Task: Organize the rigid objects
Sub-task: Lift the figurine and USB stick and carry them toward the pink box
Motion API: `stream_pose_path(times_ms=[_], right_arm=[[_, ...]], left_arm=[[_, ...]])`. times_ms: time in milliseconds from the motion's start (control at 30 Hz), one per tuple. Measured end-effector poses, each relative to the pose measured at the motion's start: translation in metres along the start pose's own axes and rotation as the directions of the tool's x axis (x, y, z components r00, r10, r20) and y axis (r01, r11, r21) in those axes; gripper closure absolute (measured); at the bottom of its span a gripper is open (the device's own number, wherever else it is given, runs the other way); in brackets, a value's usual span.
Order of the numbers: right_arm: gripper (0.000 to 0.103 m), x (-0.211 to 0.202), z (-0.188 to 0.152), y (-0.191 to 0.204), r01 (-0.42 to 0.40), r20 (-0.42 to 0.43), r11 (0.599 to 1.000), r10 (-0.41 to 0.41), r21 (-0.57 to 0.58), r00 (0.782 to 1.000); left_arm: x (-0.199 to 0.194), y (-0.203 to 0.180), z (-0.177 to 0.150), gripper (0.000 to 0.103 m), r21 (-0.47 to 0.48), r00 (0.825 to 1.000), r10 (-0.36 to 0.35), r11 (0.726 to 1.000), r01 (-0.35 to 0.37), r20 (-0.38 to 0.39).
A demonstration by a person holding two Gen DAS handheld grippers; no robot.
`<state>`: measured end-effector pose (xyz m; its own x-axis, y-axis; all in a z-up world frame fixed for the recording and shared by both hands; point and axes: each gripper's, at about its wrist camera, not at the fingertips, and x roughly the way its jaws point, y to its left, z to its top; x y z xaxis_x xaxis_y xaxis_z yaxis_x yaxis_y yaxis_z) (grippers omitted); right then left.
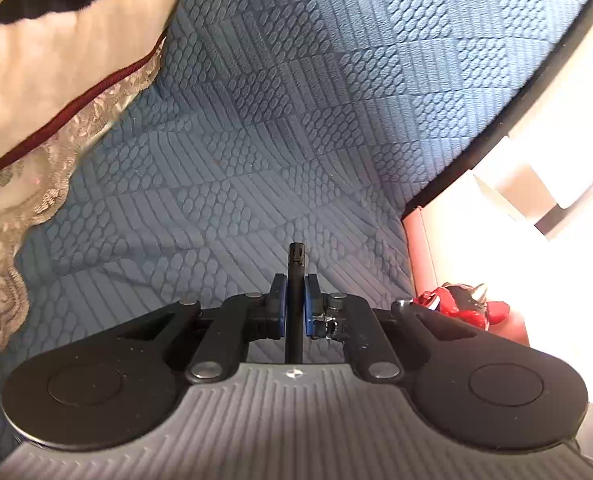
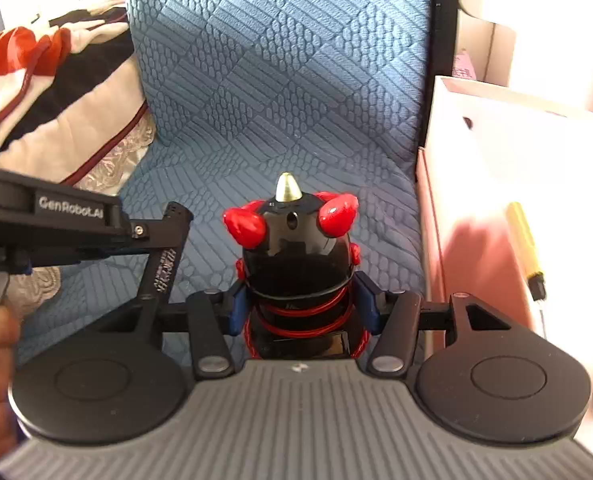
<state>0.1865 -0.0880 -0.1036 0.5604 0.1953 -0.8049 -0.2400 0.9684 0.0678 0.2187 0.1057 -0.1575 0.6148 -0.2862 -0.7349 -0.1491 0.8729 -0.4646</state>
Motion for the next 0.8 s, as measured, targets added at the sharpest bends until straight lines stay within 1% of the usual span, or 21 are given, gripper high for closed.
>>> stream_pose_path(times_ms=[167,267,433,467,567,700,800], right_arm=[[0.047,-0.024,-0.006,0.002,-0.01,0.008,1.0,0.01,-0.003,1.0],[0.047,-0.036,-0.012,0.001,-0.008,0.011,1.0,0.008,-0.008,1.0],[0.047,-0.057,-0.022,-0.004,-0.004,0.022,1.0,0.004,-0.009,1.0],[0.047,-0.061,-0.022,-0.004,-0.004,0.025,1.0,0.004,-0.007,1.0],[0.047,-0.076,-0.022,-0.008,-0.008,0.049,1.0,0.008,-0.004,0.999],[0.047,-0.094,-0.016,-0.015,-0.018,0.08,1.0,0.018,0.004,0.997],[0.047,-0.106,-0.009,-0.022,-0.019,0.103,1.0,0.019,0.005,0.995]], left_arm=[[-0.018,-0.011,-0.015,0.092,0.031,1.0,-0.006,0.999,0.006,0.005],[-0.03,-0.017,-0.025,0.093,0.026,0.999,-0.041,0.999,0.041,-0.004],[-0.047,-0.035,-0.038,0.092,0.082,0.998,-0.053,0.995,0.051,0.021],[-0.052,-0.036,-0.04,0.092,0.082,0.998,-0.057,0.995,0.054,0.04],[-0.063,-0.037,-0.042,0.093,0.052,0.995,-0.081,0.996,0.078,0.054],[-0.075,-0.05,-0.04,0.092,0.086,0.993,-0.092,0.993,0.085,0.07],[-0.079,-0.06,-0.042,0.093,0.056,0.991,-0.109,0.993,0.105,0.082]])
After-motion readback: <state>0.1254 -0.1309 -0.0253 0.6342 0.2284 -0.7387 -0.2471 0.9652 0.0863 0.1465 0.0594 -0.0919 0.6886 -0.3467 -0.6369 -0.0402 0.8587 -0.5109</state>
